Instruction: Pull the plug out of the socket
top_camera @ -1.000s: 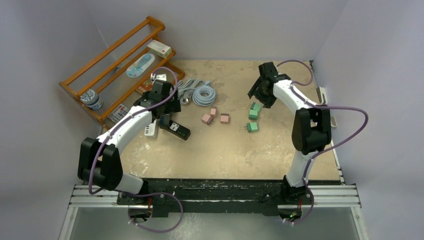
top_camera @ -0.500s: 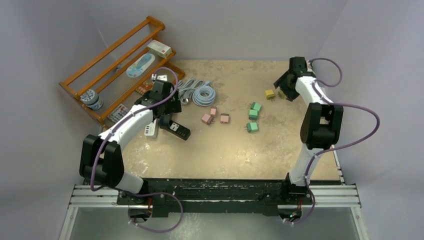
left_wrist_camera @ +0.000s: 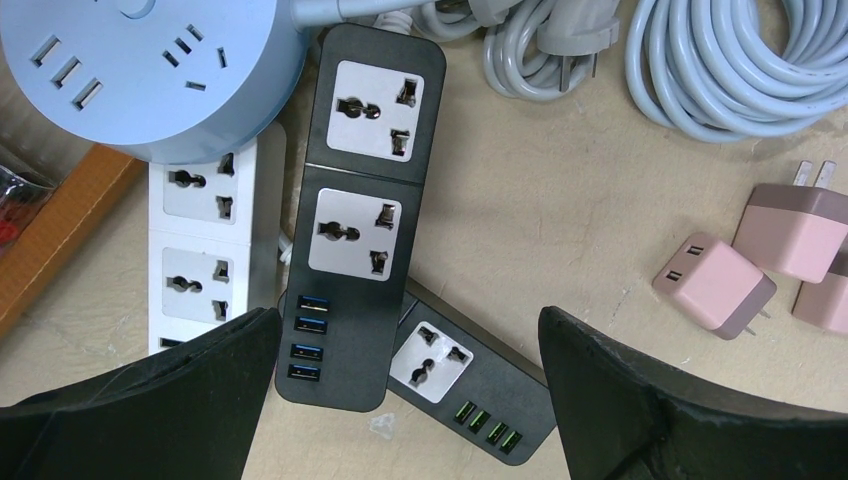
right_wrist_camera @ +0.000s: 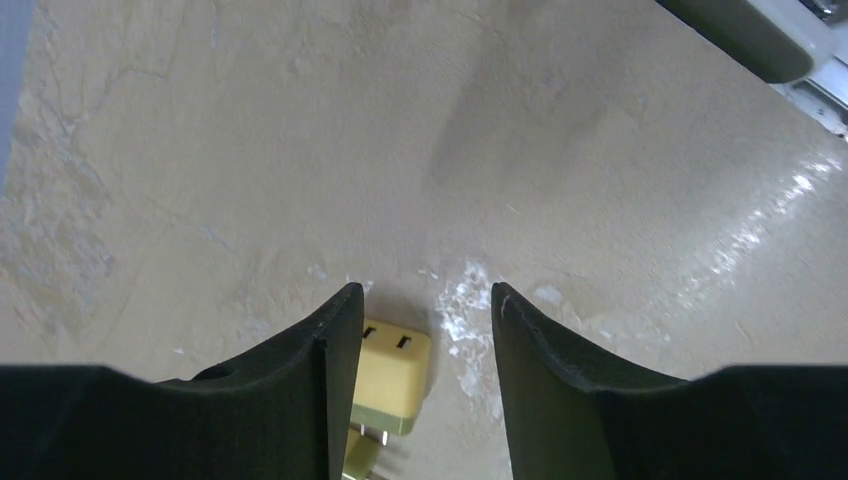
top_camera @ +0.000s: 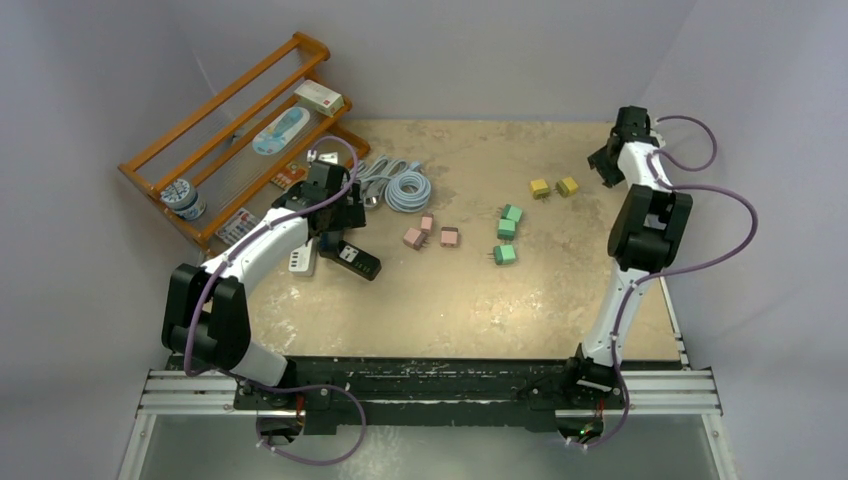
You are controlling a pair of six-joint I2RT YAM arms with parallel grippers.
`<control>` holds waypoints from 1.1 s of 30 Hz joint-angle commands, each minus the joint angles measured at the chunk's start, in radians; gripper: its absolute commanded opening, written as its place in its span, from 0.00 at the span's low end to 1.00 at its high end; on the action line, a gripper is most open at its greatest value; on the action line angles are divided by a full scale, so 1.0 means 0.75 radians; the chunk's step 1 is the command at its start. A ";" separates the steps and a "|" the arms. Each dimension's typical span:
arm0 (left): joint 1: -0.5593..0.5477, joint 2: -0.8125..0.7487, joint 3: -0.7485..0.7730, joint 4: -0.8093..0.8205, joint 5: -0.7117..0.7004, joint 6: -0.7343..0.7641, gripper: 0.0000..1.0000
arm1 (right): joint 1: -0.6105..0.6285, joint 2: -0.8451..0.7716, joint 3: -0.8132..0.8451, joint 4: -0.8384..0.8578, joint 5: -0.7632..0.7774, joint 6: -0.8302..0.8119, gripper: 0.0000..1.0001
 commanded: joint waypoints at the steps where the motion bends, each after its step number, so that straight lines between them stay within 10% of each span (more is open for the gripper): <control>1: 0.009 -0.015 0.050 0.041 0.004 0.010 1.00 | 0.016 0.060 0.089 -0.048 -0.011 -0.018 0.51; 33: 0.008 -0.161 -0.007 0.034 0.027 0.022 1.00 | 0.429 0.048 -0.109 0.052 -0.077 0.223 0.33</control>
